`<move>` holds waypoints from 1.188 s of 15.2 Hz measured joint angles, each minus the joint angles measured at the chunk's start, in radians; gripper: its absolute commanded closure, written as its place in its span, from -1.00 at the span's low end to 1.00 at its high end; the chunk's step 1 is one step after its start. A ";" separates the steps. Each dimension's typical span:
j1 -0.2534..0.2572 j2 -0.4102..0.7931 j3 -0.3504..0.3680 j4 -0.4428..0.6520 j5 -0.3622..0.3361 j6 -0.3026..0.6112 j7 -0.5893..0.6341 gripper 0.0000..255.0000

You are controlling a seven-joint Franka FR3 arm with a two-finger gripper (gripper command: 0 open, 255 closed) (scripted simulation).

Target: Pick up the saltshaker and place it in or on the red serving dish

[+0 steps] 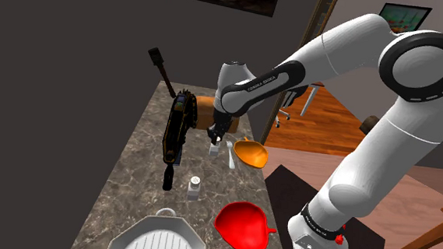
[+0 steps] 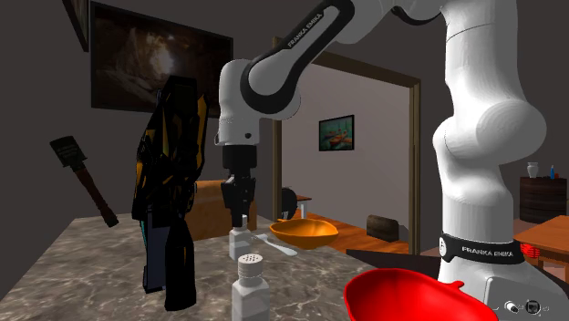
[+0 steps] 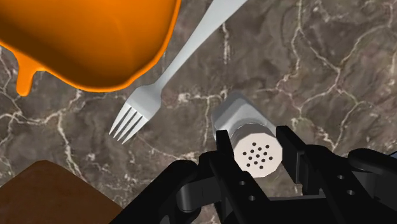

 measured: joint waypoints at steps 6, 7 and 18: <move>0.000 -0.012 0.000 0.003 0.002 -0.015 0.000 1.00; 0.000 -0.020 0.000 0.009 0.003 -0.029 -0.001 1.00; 0.000 -0.114 -0.003 0.068 0.013 -0.181 -0.009 1.00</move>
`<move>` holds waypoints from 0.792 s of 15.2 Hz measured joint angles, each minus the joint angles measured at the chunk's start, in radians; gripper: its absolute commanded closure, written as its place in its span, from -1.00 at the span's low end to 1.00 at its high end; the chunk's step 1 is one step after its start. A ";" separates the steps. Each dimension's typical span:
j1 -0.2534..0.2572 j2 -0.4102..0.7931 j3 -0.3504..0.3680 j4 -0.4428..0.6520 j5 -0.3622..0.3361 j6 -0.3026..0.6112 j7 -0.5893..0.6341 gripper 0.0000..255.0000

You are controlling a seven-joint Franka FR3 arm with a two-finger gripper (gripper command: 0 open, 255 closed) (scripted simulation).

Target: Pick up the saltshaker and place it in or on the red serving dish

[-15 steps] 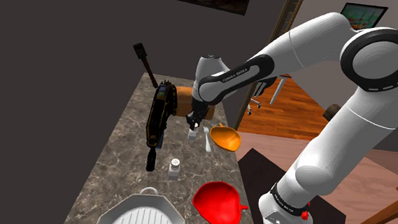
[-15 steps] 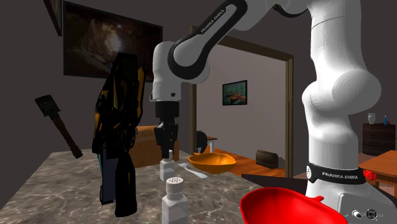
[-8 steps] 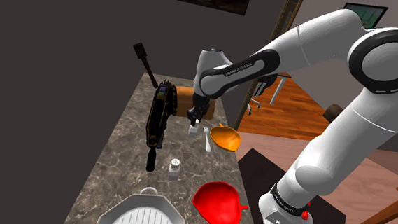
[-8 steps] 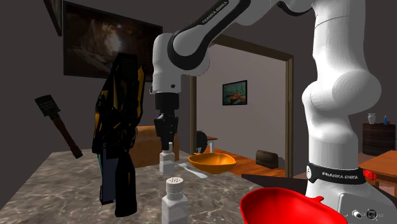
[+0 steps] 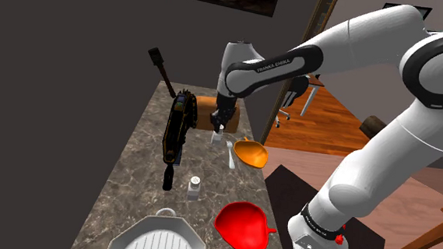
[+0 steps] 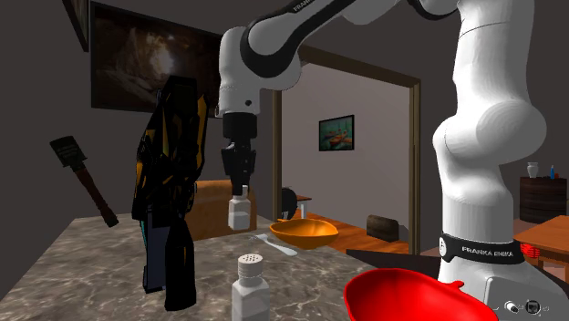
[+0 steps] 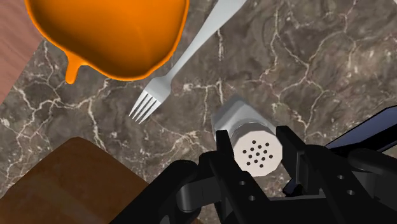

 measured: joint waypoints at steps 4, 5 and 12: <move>0.000 -0.024 -0.001 0.033 0.002 -0.058 -0.001 1.00; 0.000 -0.031 -0.001 0.041 0.003 -0.072 -0.001 1.00; 0.010 -0.096 0.007 0.048 0.012 -0.143 0.013 1.00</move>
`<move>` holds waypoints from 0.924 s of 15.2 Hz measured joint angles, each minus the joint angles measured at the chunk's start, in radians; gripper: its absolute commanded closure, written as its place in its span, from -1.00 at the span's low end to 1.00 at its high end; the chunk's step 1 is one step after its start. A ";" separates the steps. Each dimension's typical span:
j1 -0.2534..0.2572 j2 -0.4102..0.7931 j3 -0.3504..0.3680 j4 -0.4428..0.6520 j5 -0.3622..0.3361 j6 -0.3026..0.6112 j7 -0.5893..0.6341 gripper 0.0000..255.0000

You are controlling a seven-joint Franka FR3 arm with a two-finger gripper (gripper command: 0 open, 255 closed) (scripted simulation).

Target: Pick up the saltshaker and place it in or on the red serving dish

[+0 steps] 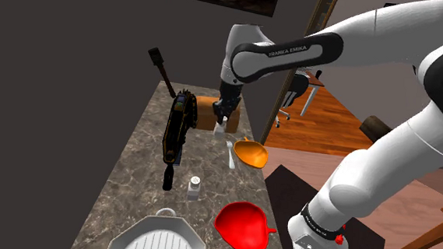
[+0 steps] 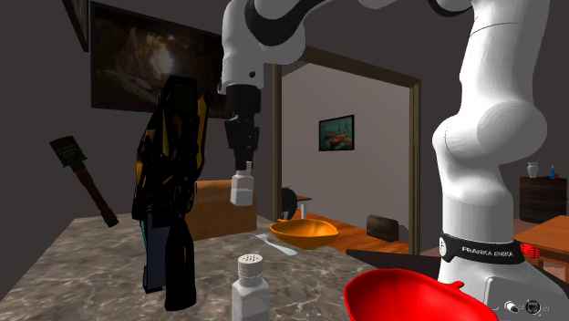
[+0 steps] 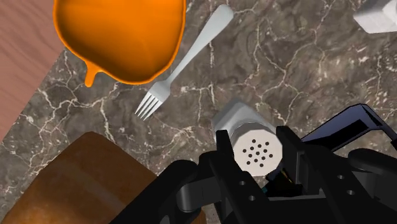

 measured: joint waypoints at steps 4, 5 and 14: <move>0.031 -0.131 0.029 -0.102 0.029 -0.027 0.041 1.00; 0.040 -0.173 0.035 -0.134 0.038 -0.036 0.049 1.00; 0.150 -0.469 0.127 -0.299 0.140 -0.157 0.181 1.00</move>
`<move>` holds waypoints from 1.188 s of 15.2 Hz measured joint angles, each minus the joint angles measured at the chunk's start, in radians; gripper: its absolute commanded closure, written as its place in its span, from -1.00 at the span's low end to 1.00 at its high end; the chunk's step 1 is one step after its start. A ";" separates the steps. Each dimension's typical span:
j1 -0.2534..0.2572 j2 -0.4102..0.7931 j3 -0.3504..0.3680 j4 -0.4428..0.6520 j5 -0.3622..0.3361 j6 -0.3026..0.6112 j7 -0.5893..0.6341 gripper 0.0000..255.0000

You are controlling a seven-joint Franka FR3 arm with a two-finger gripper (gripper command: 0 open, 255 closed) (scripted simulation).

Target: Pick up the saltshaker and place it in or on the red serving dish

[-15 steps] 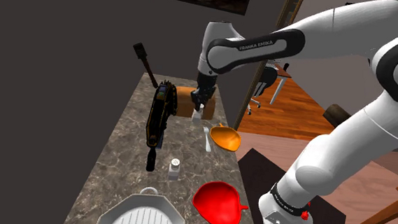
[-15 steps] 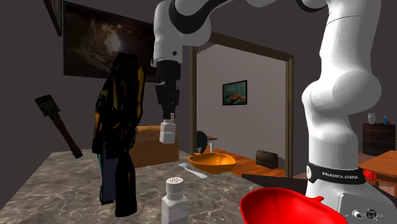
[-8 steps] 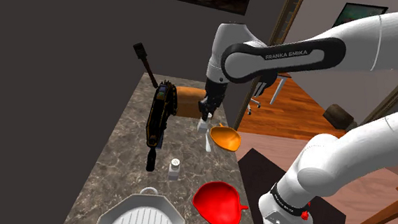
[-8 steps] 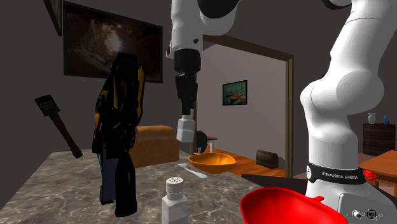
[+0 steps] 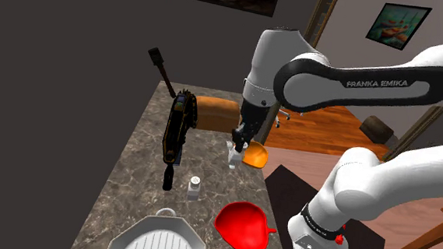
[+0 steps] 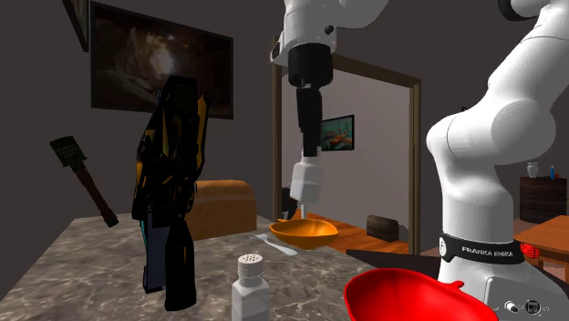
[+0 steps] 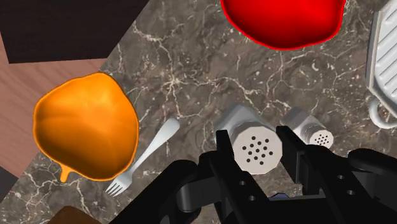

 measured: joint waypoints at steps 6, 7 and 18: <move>0.100 -0.176 0.080 -0.071 0.090 -0.095 0.117 1.00; 0.116 -0.205 0.091 -0.080 0.104 -0.114 0.135 1.00; 0.222 -0.312 0.208 -0.157 0.226 -0.131 0.259 1.00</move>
